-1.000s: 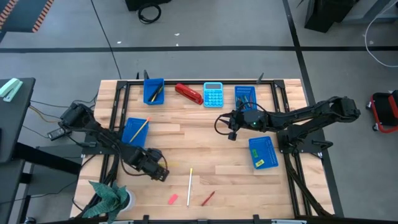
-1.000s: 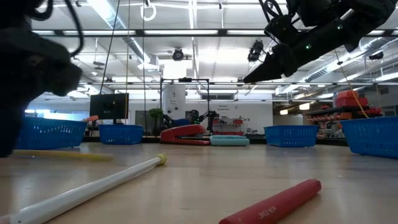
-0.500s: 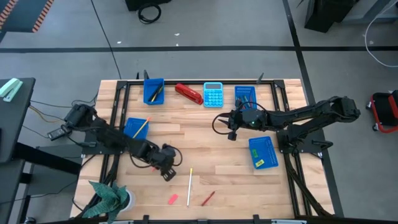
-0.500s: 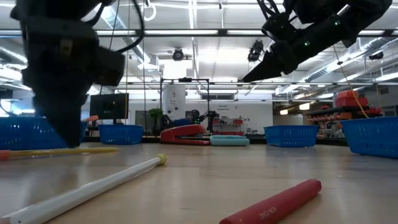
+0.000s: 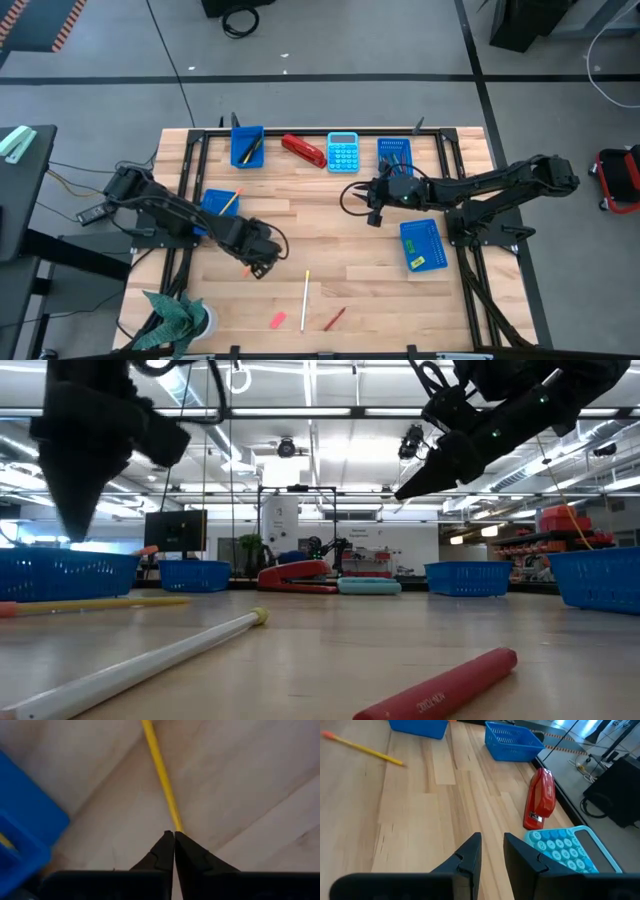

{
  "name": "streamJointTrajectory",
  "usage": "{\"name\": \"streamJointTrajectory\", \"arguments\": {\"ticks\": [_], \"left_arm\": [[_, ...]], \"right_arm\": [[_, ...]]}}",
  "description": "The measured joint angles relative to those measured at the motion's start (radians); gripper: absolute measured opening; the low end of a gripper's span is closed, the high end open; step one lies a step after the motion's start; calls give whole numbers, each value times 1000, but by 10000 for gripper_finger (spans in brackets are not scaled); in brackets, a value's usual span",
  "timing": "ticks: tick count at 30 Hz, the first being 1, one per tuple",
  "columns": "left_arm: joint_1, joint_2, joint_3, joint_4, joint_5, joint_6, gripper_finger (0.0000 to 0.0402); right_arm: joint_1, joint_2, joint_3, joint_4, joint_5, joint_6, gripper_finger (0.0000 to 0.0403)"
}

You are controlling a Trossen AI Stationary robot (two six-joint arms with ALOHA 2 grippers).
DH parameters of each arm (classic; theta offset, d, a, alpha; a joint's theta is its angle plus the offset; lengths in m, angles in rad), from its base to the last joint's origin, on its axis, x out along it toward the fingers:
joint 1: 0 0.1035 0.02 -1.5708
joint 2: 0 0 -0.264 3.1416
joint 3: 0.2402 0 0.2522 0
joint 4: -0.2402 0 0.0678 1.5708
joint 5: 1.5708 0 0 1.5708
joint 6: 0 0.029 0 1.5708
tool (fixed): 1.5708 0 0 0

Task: Sort crayons/erasers/pens/pencils in bins
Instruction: Put the yellow colored pencil into the bottom left bin

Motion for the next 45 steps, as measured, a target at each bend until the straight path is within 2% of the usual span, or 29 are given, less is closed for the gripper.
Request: {"name": "streamJointTrajectory", "arguments": {"ticks": [3, 10, 20, 26, 33, 45], "left_arm": [[0, 0, -46, 43, 54, -57, 33], [-8, 0, -107, 185, 70, -120, 68], [-59, 0, -178, 251, 90, -215, 107], [-86, 0, -224, 380, 88, -264, 102], [-124, -2, -268, 385, 70, -319, 82], [-142, -2, -270, 382, 9, -235, 49]], "right_arm": [[0, 0, 0, -7, 0, 0, 87], [0, 0, 0, -7, 0, 0, 87], [0, 0, 0, -17, 0, 4, 87], [0, 0, 0, -17, 0, 4, 87], [0, 0, 0, -17, 0, 4, 87], [0, 0, 0, -18, 0, 3, 87]]}}
